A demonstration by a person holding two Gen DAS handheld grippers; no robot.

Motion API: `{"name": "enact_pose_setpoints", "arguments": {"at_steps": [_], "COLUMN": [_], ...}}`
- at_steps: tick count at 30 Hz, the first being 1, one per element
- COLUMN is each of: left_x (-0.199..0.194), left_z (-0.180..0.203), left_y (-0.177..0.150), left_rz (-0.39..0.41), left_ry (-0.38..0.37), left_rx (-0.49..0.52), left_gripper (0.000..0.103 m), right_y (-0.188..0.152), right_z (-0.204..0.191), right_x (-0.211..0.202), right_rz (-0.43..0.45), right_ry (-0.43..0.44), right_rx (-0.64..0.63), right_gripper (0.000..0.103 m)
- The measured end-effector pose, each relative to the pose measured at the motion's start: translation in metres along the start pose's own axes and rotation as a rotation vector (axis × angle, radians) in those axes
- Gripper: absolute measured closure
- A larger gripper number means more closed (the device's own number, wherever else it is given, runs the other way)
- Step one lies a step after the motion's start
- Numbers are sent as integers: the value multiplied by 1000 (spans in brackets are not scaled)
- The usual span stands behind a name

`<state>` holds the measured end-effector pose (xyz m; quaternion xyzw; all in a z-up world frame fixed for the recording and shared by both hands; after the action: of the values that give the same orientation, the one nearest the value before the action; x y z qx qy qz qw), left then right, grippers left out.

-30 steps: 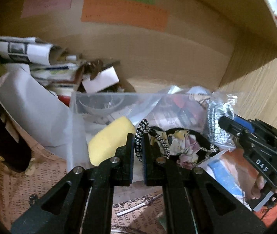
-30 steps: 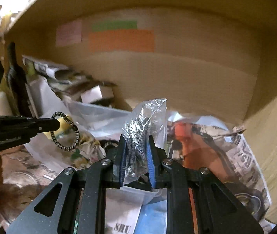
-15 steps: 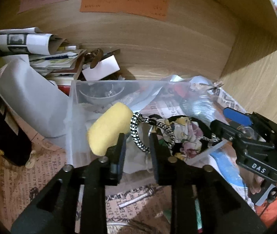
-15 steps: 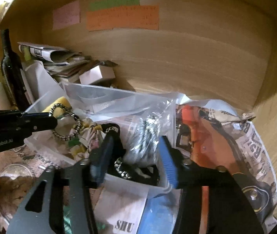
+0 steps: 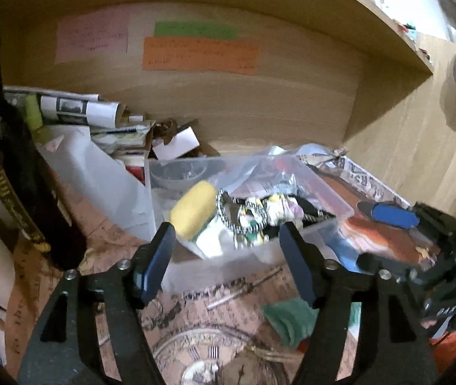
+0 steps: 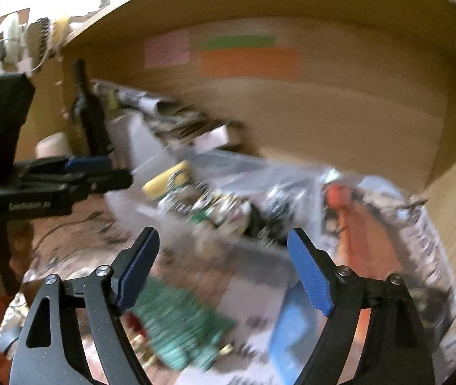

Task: Organize soft objects
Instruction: 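Grasp the green knit sock with the right tool while the left tool grasps the red pouch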

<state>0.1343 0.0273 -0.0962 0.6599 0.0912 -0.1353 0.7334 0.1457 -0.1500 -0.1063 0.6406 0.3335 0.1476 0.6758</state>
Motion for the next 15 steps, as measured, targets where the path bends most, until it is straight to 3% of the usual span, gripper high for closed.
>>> {"name": "enact_pose_setpoints", "arguments": {"at_steps": [9, 13, 15], "left_x": [-7, -8, -10], "left_z": [-4, -5, -3], "left_y": [-36, -51, -58], "left_rz": [-91, -126, -141], "left_ry": [4, 2, -5], "left_rx": [8, 6, 2], "left_gripper": [34, 34, 34], "right_y": [-57, -68, -69], "right_z": [-12, -11, -12], "right_x": [9, 12, 11], "right_rz": [-181, -230, -226], "right_ry": [78, 93, 105], "right_rx": [98, 114, 119], "right_gripper": [24, 50, 58]}}
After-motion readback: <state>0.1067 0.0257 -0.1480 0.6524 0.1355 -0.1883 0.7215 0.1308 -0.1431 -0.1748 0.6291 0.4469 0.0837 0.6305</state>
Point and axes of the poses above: each gripper's, at about its wrist camera, not at the fingertips, and x roughly the way its jaws point, z to its right, y to its top, the point moved 2 cm from there along x, roughly the way its jaws point, and after that the axes turned 15 degrees about z, right-handed, at the moved point
